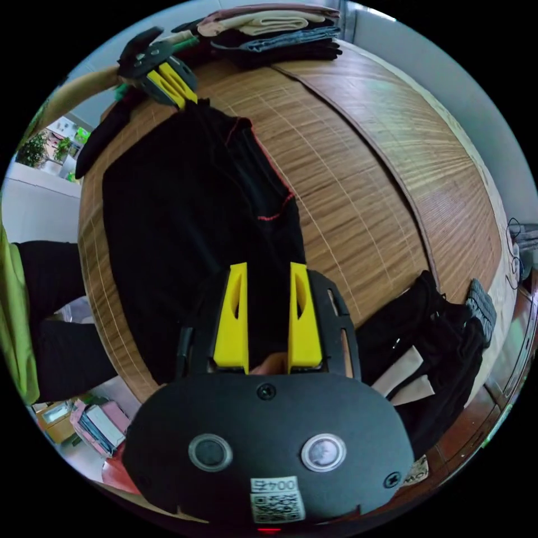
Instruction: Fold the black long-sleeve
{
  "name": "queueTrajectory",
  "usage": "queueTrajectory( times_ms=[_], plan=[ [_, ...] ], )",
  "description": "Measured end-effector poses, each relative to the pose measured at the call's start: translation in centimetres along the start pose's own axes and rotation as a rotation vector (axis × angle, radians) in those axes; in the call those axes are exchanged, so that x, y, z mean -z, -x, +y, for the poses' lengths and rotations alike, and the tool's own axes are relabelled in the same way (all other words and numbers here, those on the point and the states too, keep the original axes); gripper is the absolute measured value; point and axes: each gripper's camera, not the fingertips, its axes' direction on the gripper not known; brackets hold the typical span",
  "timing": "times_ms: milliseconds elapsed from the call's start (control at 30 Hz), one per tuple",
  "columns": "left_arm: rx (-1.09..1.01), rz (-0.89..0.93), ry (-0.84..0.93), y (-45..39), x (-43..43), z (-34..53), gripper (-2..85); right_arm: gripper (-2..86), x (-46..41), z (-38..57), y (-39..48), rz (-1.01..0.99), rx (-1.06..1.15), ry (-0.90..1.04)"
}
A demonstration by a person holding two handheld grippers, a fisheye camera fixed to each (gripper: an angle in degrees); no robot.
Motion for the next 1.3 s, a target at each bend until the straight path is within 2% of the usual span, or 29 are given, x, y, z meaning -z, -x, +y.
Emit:
queueTrajectory(
  times_ms=[133, 400, 567, 667, 967, 1300],
  plan=[
    [-0.001, -0.051, 0.011, -1.6, -1.0, 0.6, 1.0, 6.7, -1.0, -0.2, -0.2, 0.001, 0.015, 0.054],
    [0.082, -0.080, -0.016, -3.4, -2.9, 2.5, 0.8, 5.9, -1.2, 0.3, 0.7, -0.003, -0.016, 0.055],
    [0.105, -0.137, -0.038, -5.6, -3.5, 3.7, 1.0, 6.0, -0.2, 1.0, 3.7, 0.151, -0.017, -0.008],
    [0.101, -0.182, -0.061, -7.7, -3.6, 4.6, 1.0, 6.4, -1.3, 1.5, 4.8, 0.189, 0.006, 0.029],
    [0.121, -0.219, -0.106, -12.0, -4.2, 7.2, 1.1, 5.4, -1.8, 1.7, 3.2, 0.117, -0.063, 0.004],
    [0.111, -0.269, -0.107, -14.3, -5.7, 8.6, 1.0, 6.8, -1.5, 0.4, 3.1, 0.132, 0.031, -0.045]
  ],
)
